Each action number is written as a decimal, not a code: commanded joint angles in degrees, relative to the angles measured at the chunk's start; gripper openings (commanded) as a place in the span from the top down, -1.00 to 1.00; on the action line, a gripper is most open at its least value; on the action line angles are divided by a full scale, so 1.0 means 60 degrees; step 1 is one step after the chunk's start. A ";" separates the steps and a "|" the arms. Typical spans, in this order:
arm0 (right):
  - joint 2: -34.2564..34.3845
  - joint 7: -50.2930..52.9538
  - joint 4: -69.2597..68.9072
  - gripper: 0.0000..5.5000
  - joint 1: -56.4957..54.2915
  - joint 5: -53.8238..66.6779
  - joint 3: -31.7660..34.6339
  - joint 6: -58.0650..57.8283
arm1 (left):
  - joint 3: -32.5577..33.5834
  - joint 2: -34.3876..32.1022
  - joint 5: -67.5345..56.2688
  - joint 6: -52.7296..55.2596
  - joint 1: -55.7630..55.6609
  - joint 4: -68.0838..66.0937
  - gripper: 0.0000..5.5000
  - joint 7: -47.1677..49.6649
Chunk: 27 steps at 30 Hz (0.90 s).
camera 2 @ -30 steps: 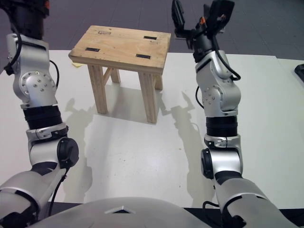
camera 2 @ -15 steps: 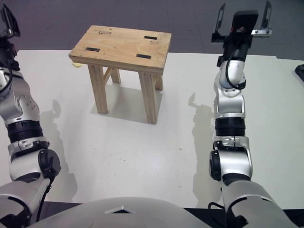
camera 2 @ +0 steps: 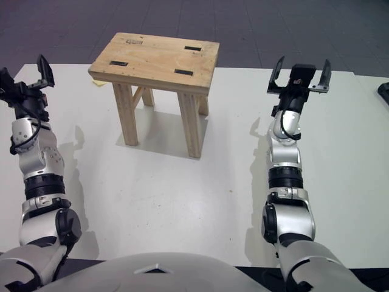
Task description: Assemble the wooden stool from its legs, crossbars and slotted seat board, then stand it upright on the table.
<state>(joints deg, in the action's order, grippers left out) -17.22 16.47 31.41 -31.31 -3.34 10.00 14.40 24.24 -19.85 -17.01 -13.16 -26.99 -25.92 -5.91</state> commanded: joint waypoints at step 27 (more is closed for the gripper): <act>0.0484 -0.0080 0.1592 -0.96 -0.0898 0.0037 -0.0024 0.0566 | 0.0068 0.0208 -0.0099 -0.0035 -0.0022 -0.0336 -0.95 0.0386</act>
<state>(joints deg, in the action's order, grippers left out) -14.63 15.95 40.04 -35.54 -3.29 9.57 17.18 24.30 -18.70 -17.42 -13.23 -26.00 -27.14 -3.95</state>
